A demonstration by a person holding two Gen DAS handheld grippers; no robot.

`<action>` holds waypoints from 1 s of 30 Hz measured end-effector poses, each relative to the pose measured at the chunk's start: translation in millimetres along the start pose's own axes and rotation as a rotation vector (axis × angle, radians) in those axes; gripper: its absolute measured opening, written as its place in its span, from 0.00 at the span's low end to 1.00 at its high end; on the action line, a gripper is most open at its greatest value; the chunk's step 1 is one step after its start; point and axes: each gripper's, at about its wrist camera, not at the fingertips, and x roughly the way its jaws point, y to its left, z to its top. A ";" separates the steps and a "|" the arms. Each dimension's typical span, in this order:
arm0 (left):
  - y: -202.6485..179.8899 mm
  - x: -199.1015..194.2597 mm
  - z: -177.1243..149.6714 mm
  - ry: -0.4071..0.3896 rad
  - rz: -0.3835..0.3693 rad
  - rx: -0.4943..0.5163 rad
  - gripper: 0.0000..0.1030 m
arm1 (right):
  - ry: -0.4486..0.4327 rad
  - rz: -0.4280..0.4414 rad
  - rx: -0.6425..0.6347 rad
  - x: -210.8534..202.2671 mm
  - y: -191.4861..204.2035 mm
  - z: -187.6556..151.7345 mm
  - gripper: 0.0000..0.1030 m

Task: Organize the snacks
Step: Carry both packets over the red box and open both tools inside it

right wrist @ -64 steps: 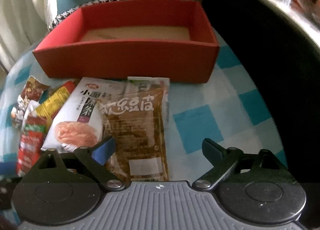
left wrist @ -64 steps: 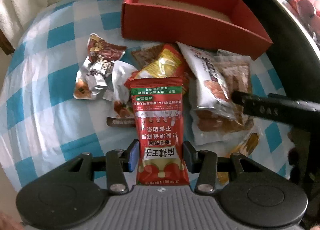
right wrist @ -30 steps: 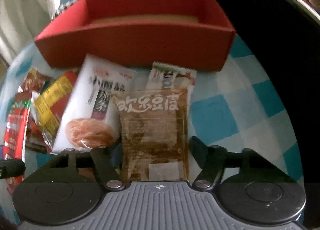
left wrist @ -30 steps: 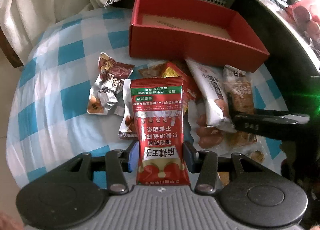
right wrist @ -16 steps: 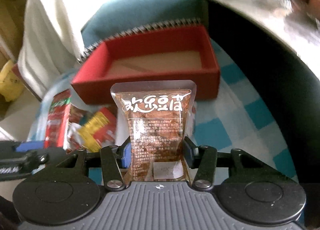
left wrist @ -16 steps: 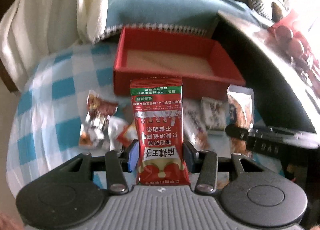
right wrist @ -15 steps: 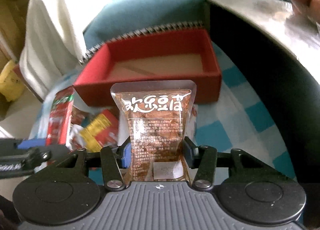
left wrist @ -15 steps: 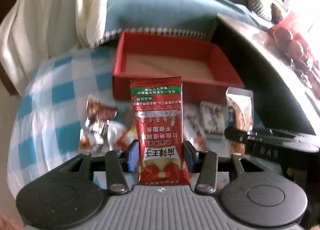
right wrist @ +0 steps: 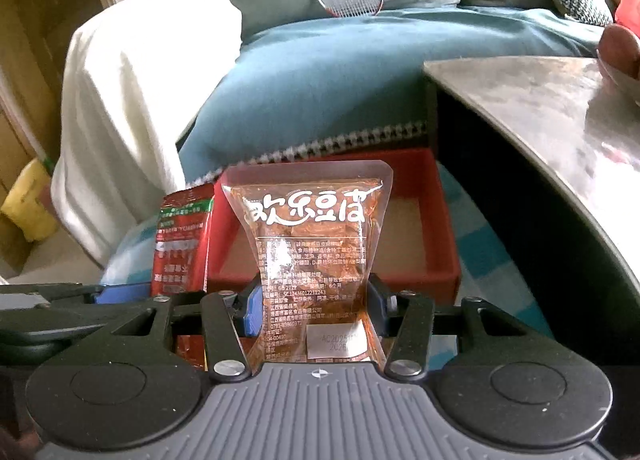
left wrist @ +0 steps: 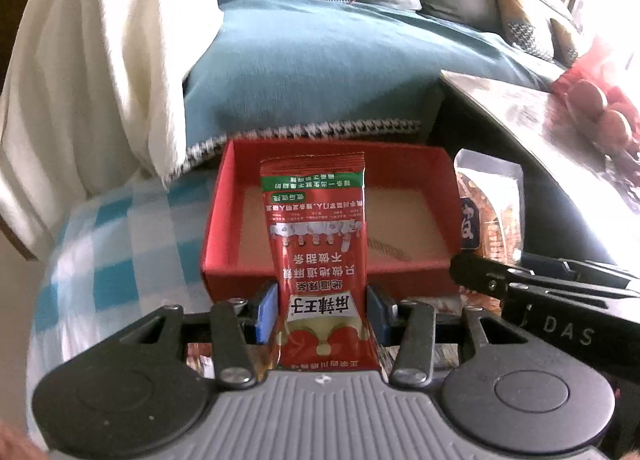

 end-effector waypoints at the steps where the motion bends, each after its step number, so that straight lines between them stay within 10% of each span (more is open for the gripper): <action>1: -1.0 3.8 4.1 -0.004 0.007 0.003 0.39 | -0.004 -0.001 0.002 4.1 -0.8 5.1 0.56; 30: -4.9 118.5 57.9 0.011 0.122 0.056 0.39 | 0.020 -0.074 0.021 118.8 -33.1 55.5 0.56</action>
